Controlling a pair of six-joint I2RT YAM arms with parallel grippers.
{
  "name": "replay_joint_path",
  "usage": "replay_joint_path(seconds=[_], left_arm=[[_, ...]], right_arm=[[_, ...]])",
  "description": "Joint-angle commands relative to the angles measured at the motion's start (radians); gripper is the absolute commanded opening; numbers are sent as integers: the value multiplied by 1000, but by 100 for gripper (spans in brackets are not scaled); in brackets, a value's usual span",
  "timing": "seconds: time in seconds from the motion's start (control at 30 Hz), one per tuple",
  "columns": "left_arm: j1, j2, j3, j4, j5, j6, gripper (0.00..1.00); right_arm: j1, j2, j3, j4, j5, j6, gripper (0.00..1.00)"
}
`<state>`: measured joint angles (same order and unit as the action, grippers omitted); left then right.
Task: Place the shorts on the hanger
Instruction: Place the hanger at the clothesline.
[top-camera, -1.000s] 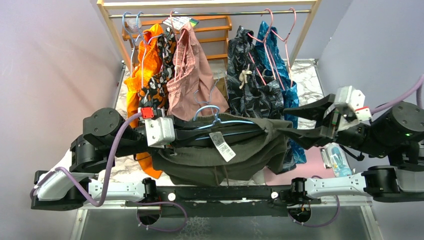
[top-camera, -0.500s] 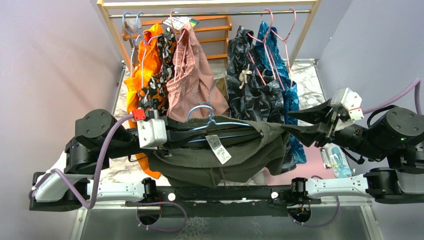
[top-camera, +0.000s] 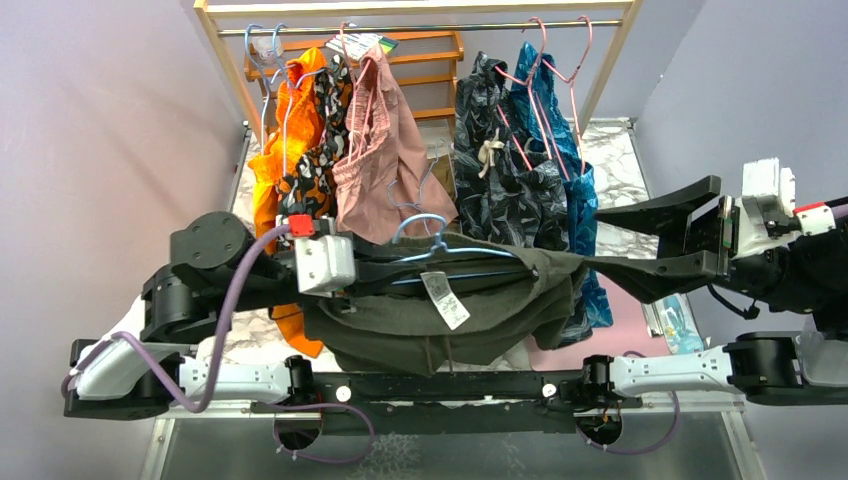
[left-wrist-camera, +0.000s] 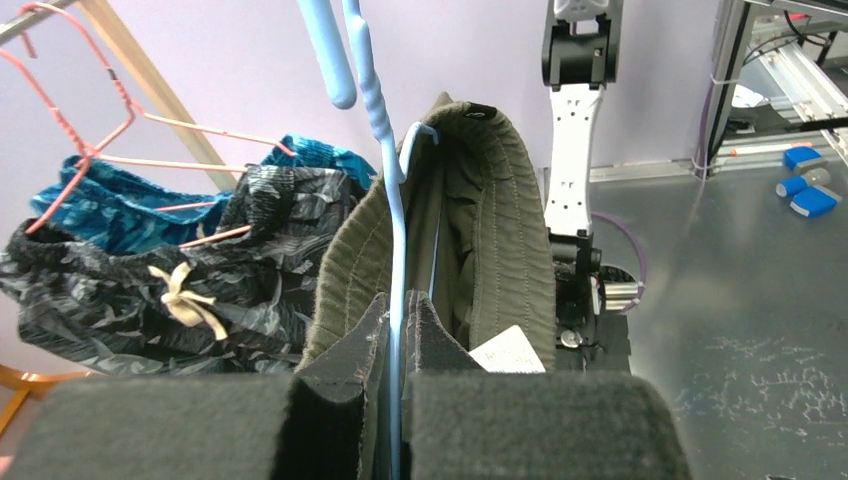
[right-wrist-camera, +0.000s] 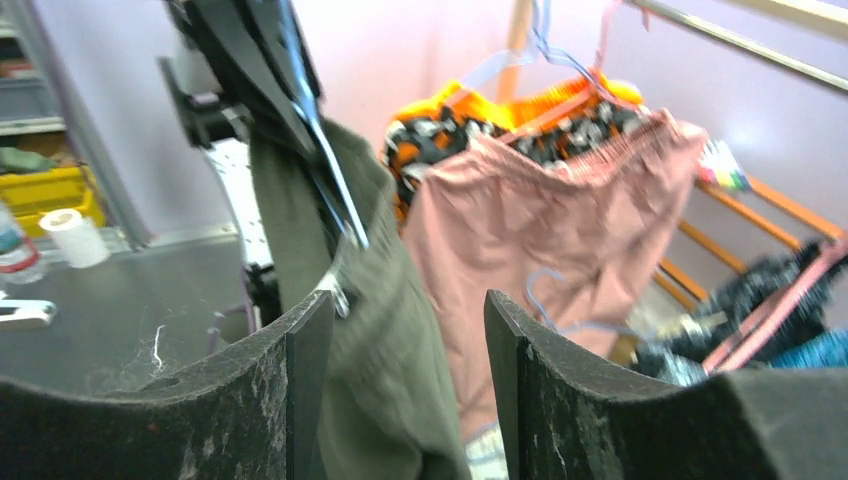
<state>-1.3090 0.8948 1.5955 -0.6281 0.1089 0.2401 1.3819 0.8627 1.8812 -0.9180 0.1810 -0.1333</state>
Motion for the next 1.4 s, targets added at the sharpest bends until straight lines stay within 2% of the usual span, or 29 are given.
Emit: replay_joint_path(seconds=[0.0,0.4,0.87,1.03,1.17,1.23,1.27,1.33,1.37], left_arm=[[4,53,41,88,65,-4,0],[4,138,93,88,118,22,0],[4,152,72,98,128,37,0],[4,159,70,106,133,39,0],[4,150,26,129,132,38,0],[4,136,-10,148,112,34,0],[4,129,-25,154,97,32,10],[4,112,-41,162,68,27,60],[4,99,-47,168,52,24,73]], right_arm=[[5,146,64,19,-208,-43,60],[5,231,-25,74,-264,-81,58],[5,188,-101,189,-304,-6,40],[5,193,-130,222,-303,15,29],[5,189,-155,246,-299,20,2],[5,180,-162,248,-285,20,1],[5,175,-157,243,-272,21,1],[5,160,-144,214,-233,21,1],[6,149,-138,198,-206,23,1]])
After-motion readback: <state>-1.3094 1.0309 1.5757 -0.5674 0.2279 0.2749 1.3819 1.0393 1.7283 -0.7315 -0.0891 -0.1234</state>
